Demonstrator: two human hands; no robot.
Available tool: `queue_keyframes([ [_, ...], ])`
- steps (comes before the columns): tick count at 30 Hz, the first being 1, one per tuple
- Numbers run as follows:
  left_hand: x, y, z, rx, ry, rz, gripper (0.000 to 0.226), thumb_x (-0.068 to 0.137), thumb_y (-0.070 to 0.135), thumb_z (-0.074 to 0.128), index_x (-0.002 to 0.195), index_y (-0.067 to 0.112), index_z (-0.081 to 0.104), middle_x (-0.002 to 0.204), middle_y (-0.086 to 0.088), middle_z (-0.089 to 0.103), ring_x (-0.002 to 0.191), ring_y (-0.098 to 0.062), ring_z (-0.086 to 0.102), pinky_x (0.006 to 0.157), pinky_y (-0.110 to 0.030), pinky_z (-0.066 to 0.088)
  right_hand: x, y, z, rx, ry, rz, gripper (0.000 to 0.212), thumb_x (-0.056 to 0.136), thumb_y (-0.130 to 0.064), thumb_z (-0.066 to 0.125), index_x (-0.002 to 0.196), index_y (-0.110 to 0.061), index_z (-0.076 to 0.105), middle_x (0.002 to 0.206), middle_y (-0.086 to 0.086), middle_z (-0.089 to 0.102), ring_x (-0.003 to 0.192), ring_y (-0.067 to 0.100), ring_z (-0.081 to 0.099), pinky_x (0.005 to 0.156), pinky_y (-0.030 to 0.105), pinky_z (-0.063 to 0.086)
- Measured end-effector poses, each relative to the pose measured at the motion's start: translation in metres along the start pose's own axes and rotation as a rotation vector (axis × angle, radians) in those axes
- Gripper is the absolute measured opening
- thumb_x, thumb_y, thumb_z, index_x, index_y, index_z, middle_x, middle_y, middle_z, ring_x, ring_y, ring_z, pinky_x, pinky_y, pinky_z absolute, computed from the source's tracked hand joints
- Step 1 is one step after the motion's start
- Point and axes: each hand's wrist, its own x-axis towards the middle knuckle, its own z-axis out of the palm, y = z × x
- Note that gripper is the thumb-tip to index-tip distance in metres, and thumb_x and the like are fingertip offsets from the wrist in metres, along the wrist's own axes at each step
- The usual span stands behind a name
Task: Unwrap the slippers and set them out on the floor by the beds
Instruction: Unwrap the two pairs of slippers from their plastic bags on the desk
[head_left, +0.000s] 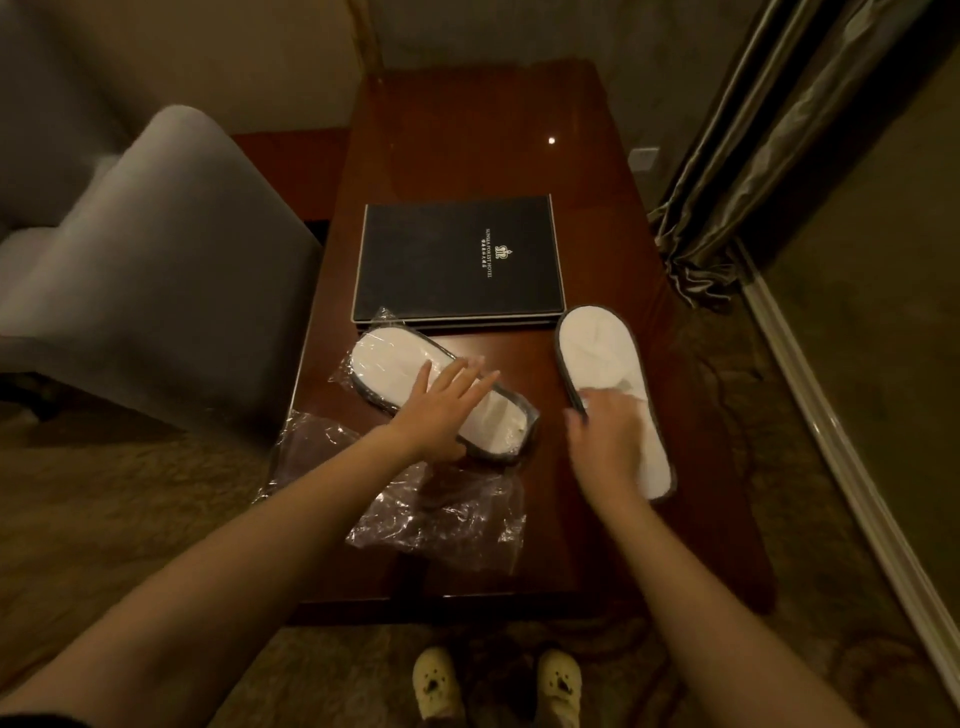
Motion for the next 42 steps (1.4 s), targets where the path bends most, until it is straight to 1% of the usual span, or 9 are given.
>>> queue_keyframes([
  [2, 0.016, 0.001, -0.003, 0.095, -0.089, 0.035, 0.107, 0.075, 0.026, 0.069, 0.149, 0.024, -0.009, 0.160, -0.005, -0.012, 0.147, -0.025, -0.014, 0.116, -0.055, -0.005, -0.018, -0.018, 0.017, 0.107, -0.109, -0.117, 0.029, 0.087, -0.025, 0.061, 0.112, -0.011, 0.060, 0.109, 0.007, 0.061, 0.104, 0.024, 0.050, 0.088, 0.035, 0.044],
  [8, 0.039, 0.000, -0.003, 0.218, -0.246, 0.107, 0.114, 0.072, 0.037, 0.074, 0.149, 0.021, -0.008, 0.160, -0.007, -0.008, 0.147, -0.026, -0.011, 0.117, -0.053, -0.004, -0.022, -0.035, 0.044, 0.355, -0.254, 0.036, 0.023, 0.081, -0.019, 0.069, 0.099, -0.011, 0.058, 0.103, 0.002, 0.052, 0.103, 0.019, 0.047, 0.082, 0.028, 0.043],
  [15, 0.048, -0.007, -0.001, 0.167, -0.137, 0.190, 0.111, 0.063, 0.044, 0.077, 0.149, 0.022, 0.012, 0.151, -0.005, 0.024, 0.141, -0.026, 0.019, 0.117, -0.051, 0.008, -0.015, -0.033, 0.047, 0.493, -0.238, 0.141, 0.009, 0.082, -0.011, 0.067, 0.086, -0.005, 0.061, 0.096, 0.006, 0.053, 0.091, 0.023, 0.056, 0.081, 0.038, 0.050],
  [24, 0.039, 0.000, -0.011, 0.122, 0.030, 0.186, 0.108, 0.057, 0.051, 0.074, 0.144, 0.017, 0.020, 0.141, -0.007, 0.033, 0.131, -0.027, 0.029, 0.111, -0.051, 0.020, -0.010, -0.034, 0.022, 0.589, -0.068, 0.119, 0.006, 0.084, -0.014, 0.064, 0.084, -0.008, 0.065, 0.089, 0.006, 0.064, 0.078, 0.009, 0.053, 0.063, 0.001, 0.037],
  [30, 0.027, -0.001, -0.041, -0.041, 0.144, 0.139, 0.107, 0.058, 0.053, 0.071, 0.145, 0.018, 0.019, 0.145, -0.008, 0.032, 0.133, -0.027, 0.029, 0.110, -0.046, 0.024, 0.008, -0.040, -0.020, 0.795, 0.075, 0.133, 0.011, 0.085, -0.018, 0.063, 0.076, -0.024, 0.063, 0.076, -0.013, 0.062, 0.071, -0.002, 0.057, 0.063, 0.001, 0.042],
  [34, 0.014, -0.004, -0.065, -0.198, 0.278, 0.082, 0.107, 0.057, 0.057, 0.068, 0.145, 0.021, 0.019, 0.143, -0.006, 0.035, 0.131, -0.025, 0.033, 0.106, -0.046, 0.032, 0.016, -0.035, -0.045, 1.324, 0.083, 0.434, 0.013, 0.088, -0.014, 0.061, 0.078, -0.022, 0.065, 0.078, -0.002, 0.065, 0.074, 0.011, 0.061, 0.071, 0.024, 0.054],
  [36, 0.008, -0.001, -0.075, -0.193, 0.364, 0.078, 0.107, 0.054, 0.060, 0.065, 0.144, 0.022, 0.020, 0.139, -0.003, 0.037, 0.127, -0.023, 0.035, 0.104, -0.043, 0.034, 0.016, -0.036, -0.054, 1.487, 0.061, 0.489, 0.012, 0.089, -0.009, 0.058, 0.081, -0.016, 0.063, 0.076, 0.001, 0.061, 0.070, 0.013, 0.058, 0.070, 0.027, 0.053],
  [40, -0.002, 0.003, -0.085, -0.127, 0.432, 0.061, 0.107, 0.055, 0.062, 0.063, 0.144, 0.024, 0.019, 0.139, -0.001, 0.037, 0.127, -0.021, 0.035, 0.105, -0.042, 0.032, 0.013, -0.046, -0.076, 1.220, -0.036, 0.283, 0.001, 0.089, -0.025, 0.057, 0.090, -0.026, 0.057, 0.090, -0.001, 0.062, 0.082, 0.014, 0.060, 0.075, 0.032, 0.054],
  [42, -0.004, 0.007, -0.089, -0.116, 0.444, 0.055, 0.108, 0.056, 0.061, 0.066, 0.145, 0.022, 0.018, 0.140, -0.003, 0.037, 0.128, -0.022, 0.034, 0.106, -0.042, 0.031, 0.011, -0.054, -0.086, 1.054, -0.101, 0.175, 0.023, 0.084, -0.040, 0.061, 0.100, -0.029, 0.050, 0.095, -0.008, 0.060, 0.086, 0.012, 0.061, 0.073, 0.030, 0.054],
])
